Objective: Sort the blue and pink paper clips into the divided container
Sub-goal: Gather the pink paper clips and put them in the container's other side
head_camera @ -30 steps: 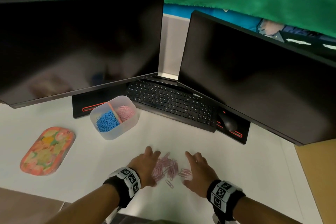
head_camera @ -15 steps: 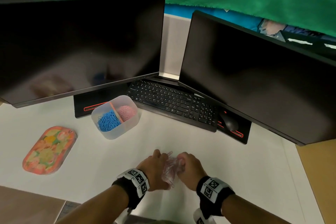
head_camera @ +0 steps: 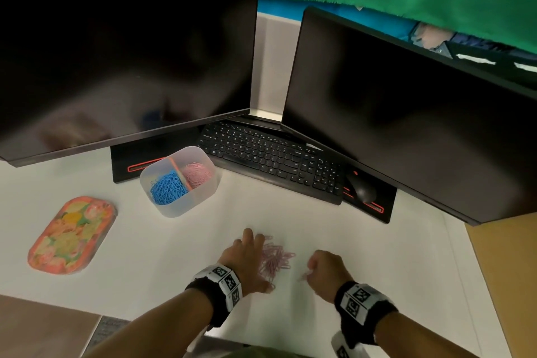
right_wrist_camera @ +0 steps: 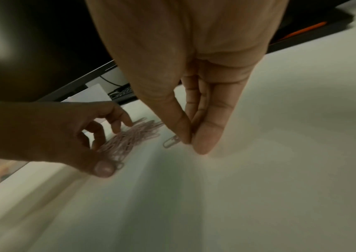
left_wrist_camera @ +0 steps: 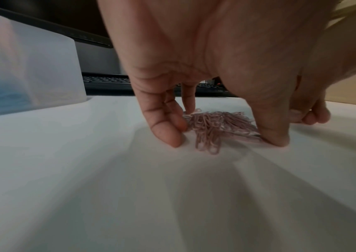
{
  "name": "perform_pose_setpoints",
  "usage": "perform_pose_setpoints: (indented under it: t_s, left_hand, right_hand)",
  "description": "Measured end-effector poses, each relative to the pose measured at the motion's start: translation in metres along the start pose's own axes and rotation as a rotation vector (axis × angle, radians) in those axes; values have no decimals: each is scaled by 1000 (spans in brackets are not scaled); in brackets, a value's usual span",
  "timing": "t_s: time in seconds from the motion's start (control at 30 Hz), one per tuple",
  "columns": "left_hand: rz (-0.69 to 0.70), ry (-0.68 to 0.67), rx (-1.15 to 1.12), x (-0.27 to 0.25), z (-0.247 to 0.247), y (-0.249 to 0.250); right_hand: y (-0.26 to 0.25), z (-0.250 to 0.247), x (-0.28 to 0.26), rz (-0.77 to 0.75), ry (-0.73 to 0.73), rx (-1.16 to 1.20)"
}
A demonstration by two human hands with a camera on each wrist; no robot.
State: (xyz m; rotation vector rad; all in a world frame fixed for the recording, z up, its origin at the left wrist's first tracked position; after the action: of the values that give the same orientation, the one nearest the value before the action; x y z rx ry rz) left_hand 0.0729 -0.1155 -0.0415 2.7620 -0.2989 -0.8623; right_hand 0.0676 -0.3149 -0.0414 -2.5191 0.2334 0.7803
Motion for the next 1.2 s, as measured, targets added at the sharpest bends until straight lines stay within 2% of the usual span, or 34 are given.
perform_pose_setpoints:
  t_s: [0.23, 0.4, 0.57, 0.73, 0.97, 1.2]
  left_hand:
    - [-15, 28, -34, 1, -8, -2]
    - [4, 68, -136, -5, -7, -14]
    - [43, 15, -96, -12, 1, -18]
    - [35, 69, -196, -2, -7, -22]
    - [55, 166, -146, 9, -15, -21]
    - [33, 175, -148, 10, -18, -29]
  right_hand:
    - [-53, 12, 9, -189, -31, 26]
    - [-48, 4, 9, -346, -118, -255]
    - [-59, 12, 17, -470, -218, -286]
    - [-79, 17, 24, -508, -195, -229]
    - [-90, 12, 30, -557, -110, -239]
    - [-83, 3, 38, -467, -82, -121]
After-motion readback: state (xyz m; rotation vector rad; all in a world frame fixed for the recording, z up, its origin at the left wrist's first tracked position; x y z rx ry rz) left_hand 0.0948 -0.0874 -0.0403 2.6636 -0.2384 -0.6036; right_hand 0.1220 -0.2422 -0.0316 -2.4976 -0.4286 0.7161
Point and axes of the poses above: each hand's wrist, its own x-axis towards the middle knuckle, its own z-axis out of the palm, y = z × x, the point moved 4 cm from there along x, towards the middle knuckle
